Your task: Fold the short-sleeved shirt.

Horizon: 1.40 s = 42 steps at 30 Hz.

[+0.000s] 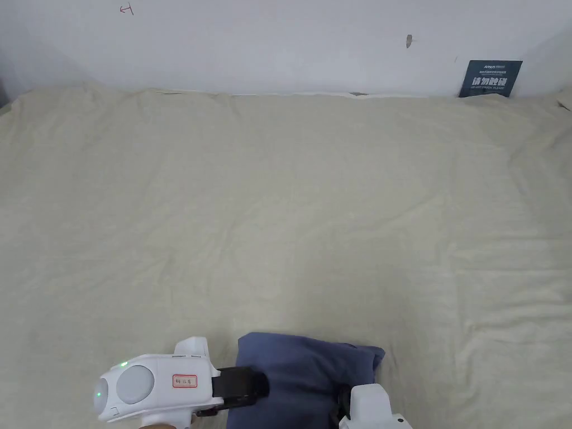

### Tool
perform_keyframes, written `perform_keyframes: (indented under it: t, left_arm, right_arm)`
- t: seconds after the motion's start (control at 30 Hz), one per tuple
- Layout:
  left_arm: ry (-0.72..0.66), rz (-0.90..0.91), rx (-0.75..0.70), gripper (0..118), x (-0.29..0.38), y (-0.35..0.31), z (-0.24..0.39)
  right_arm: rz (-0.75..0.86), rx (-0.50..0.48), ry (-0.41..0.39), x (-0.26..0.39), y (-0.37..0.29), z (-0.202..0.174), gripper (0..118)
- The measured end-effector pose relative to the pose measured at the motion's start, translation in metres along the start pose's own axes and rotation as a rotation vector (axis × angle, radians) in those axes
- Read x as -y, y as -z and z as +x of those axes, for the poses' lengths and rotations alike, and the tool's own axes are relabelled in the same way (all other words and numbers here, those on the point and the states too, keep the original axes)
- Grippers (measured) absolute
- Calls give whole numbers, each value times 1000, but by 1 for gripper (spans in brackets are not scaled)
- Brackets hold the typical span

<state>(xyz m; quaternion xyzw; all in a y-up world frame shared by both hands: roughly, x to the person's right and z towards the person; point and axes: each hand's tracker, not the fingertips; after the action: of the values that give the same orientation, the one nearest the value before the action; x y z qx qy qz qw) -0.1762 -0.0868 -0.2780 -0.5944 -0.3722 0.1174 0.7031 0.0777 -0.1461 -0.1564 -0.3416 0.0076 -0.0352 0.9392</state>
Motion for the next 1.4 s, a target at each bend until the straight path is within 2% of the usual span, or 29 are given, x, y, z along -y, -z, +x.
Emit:
perform_keyframes:
  t: [0.07, 0.13, 0.2, 0.3, 0.4, 0.57, 0.73, 0.87, 1.17, 1.37, 1.4]
  left_arm:
    - [-13, -15, 26, 46, 3, 5, 0]
    - [-2, -8, 0, 29, 2, 7, -2]
    - [-35, -16, 46, 25, 3, 7, -5]
    - [-20, 2, 26, 20, 4, 4, 1]
    - [16, 24, 2, 20, 2, -4, 9]
    - [92, 98, -40, 18, -12, -41, 10]
    - [177, 151, -181, 18, -34, -106, -30]
    - [192, 196, -339, 18, -50, -165, -89]
    - [71, 264, -705, 18, -68, -266, -214]
    - [28, 246, -731, 20, -68, -281, -244]
    - [30, 260, -737, 24, -69, -279, -240]
  right_arm:
    - [3, -4, 6, 1, 0, 1, 3]
    - [4, -9, 10, 2, 1, 2, 3]
    - [0, -13, 13, 0, 0, 3, 3]
    - [-23, -14, 12, -8, -1, 2, 3]
    - [-25, -8, 10, -21, -6, 0, 3]
    - [82, 2, 23, -60, -25, 0, 3]
    - [185, 34, 13, -103, -40, -2, 3]
    - [235, 69, -19, -129, -41, -9, 3]
    - [243, 82, -25, -147, -19, -34, 3]
    - [206, 75, -26, -145, -4, -43, 3]
    - [201, 74, -25, -144, -3, -42, 3]
